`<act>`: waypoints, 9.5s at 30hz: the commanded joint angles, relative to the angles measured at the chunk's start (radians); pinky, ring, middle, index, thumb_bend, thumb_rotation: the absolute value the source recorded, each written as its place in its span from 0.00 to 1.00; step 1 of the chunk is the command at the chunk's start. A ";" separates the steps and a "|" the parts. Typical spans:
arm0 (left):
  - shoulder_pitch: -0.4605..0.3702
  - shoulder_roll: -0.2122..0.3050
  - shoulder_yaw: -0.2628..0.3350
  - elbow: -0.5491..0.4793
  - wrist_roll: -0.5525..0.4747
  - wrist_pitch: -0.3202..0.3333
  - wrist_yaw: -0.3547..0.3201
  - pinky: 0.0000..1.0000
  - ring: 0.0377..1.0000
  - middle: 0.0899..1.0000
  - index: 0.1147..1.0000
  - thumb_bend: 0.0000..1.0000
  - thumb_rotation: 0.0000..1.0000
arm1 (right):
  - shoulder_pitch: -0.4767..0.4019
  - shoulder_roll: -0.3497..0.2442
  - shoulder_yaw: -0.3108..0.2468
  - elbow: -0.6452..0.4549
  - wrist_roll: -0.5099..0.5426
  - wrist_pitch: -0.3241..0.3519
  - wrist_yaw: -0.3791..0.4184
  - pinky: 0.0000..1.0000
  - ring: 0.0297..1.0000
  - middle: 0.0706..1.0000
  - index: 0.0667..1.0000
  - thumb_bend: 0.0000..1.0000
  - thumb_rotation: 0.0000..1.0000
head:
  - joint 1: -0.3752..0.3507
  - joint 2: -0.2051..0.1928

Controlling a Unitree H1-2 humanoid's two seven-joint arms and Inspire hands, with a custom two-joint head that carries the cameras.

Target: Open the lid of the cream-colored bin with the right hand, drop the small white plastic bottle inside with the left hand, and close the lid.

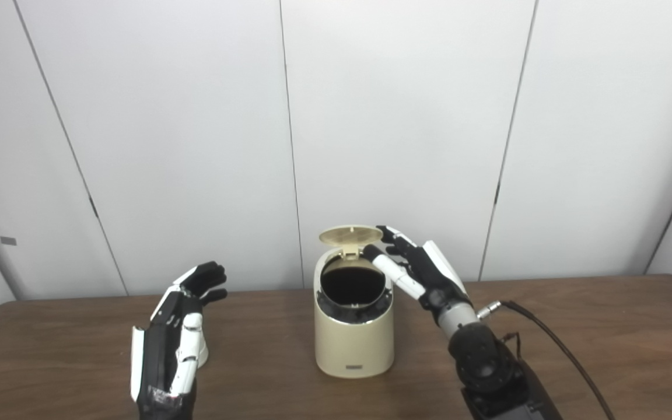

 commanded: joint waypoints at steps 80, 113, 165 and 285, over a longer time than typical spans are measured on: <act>-0.177 0.241 0.066 0.539 0.046 0.053 0.063 0.85 0.88 0.86 0.88 1.00 0.43 | 0.499 -0.020 -0.152 -0.208 0.311 -0.478 0.018 0.93 0.95 0.95 0.94 0.99 0.82 | 0.055 0.004; -0.335 0.220 -0.003 0.880 0.161 -0.057 0.247 0.36 0.41 0.43 0.45 0.55 0.00 | 0.512 -0.020 -0.152 -0.246 0.286 -0.442 0.008 0.97 0.97 0.96 0.95 0.91 0.79 | 0.037 0.015; -0.370 0.349 -0.569 0.024 0.521 -0.058 0.566 0.33 0.40 0.45 0.42 0.50 0.00 | 0.537 -0.009 -0.163 -0.186 0.259 -0.474 -0.019 0.91 0.94 0.94 0.92 0.88 0.74 | 0.008 -0.006; -0.128 0.146 -0.308 0.105 0.044 -0.058 0.257 0.60 0.66 0.65 0.64 0.34 0.79 | 0.348 -0.124 -0.172 -0.243 0.212 -0.491 -0.021 0.90 0.93 0.93 0.91 0.77 0.89 | -0.034 -0.008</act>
